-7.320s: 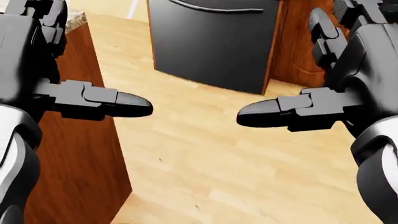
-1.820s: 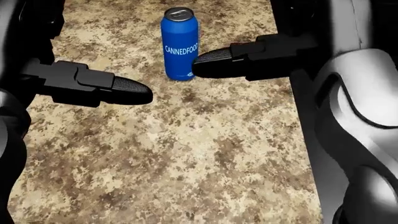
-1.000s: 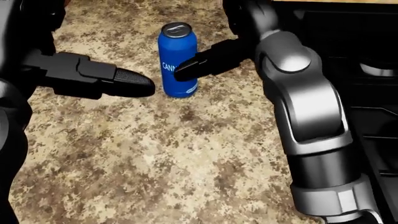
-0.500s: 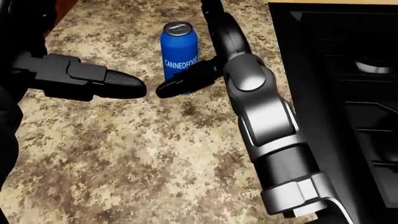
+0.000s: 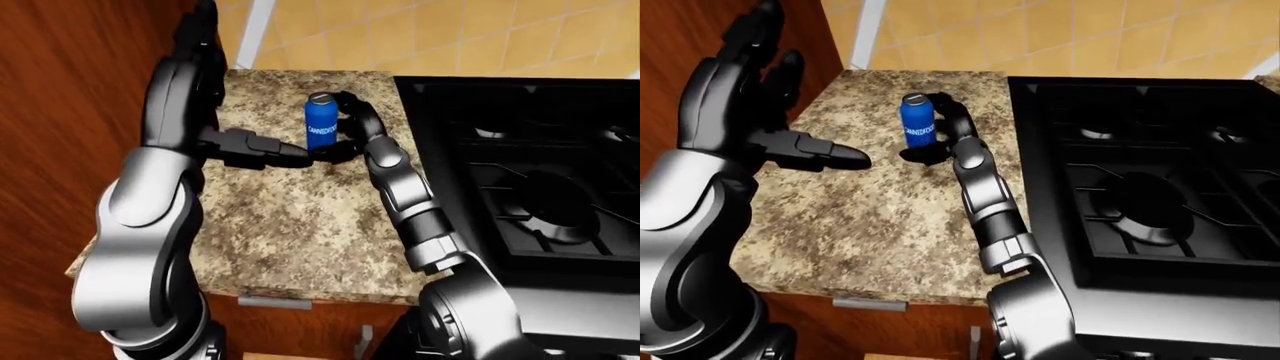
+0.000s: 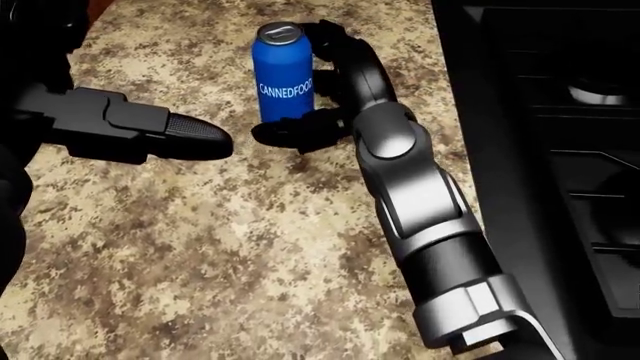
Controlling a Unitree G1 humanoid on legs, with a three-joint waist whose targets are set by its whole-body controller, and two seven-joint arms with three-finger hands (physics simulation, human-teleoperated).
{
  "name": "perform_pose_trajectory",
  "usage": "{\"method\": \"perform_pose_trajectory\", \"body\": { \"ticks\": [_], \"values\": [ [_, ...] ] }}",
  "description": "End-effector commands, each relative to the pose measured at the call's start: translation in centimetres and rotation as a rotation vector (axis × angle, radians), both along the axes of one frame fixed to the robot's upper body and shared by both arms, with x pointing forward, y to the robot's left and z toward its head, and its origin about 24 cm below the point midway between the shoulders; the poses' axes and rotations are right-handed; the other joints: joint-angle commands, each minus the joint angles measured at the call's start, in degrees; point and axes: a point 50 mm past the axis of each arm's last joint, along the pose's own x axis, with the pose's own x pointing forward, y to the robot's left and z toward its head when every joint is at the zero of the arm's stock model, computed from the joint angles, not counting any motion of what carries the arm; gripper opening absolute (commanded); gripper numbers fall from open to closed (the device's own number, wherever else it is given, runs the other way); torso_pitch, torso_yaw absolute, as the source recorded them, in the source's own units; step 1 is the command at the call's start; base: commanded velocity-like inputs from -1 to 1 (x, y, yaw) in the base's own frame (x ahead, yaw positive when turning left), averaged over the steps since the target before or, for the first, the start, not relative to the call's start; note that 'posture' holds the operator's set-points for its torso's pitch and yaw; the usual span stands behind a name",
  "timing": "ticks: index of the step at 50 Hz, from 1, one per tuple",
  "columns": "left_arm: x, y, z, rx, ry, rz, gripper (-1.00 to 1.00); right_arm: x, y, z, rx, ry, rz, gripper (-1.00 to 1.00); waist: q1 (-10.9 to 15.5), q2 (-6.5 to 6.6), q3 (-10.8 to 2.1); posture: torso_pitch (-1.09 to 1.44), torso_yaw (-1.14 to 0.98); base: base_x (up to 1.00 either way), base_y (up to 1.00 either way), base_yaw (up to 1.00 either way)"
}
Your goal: Move the drinks to the dining counter.
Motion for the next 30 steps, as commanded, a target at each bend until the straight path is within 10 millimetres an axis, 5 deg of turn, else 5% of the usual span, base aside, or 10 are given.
{"method": "perform_pose_trajectory", "body": {
  "ticks": [1, 7, 11, 27, 29, 30],
  "values": [
    [-0.5, 0.0, 1.1, 0.0, -0.074, 0.003, 1.0, 0.0, 0.4, 2.8, 0.013, -0.112, 0.017, 0.11, 0.05, 0.12, -1.66, 0.0, 0.0, 0.0, 0.0, 0.0],
    [-0.5, 0.1, 0.9, 0.0, -0.074, 0.003, 1.0, 0.0, 0.5, 2.5, 0.011, -0.109, 0.006, -0.32, 0.01, 0.13, -1.8, 0.0, 0.0, 0.0, 0.0, 0.0],
    [-0.5, 0.1, 0.8, 0.0, -0.071, 0.004, 1.0, -0.1, 0.3, 3.1, 0.019, -0.121, 0.002, -1.0, 0.04, 0.1, -1.94, 0.0, 0.0, 0.0, 0.0, 0.0],
    [-0.7, -0.1, 0.9, 0.003, -0.071, 0.003, 1.0, -2.4, -1.7, 8.6, 0.067, -0.147, -0.033, -1.0, 0.35, -0.42, -1.36, 0.0, 0.0, 0.0, 0.0, 0.0],
    [-0.6, -0.2, 0.8, 0.004, -0.069, 0.0, 1.0, -2.7, -1.7, 8.9, 0.071, -0.149, -0.03, -1.0, 0.21, 0.14, -2.94, 0.0, 0.0, -0.35, 0.0, 0.0],
    [-0.6, -0.2, 0.8, 0.004, -0.068, 0.0, 1.0, -2.9, -1.7, 9.0, 0.072, -0.151, -0.028, -1.0, 0.18, 0.18, -4.77, 0.0, 0.0, -0.99, 0.0, 0.0]
  ]
}}
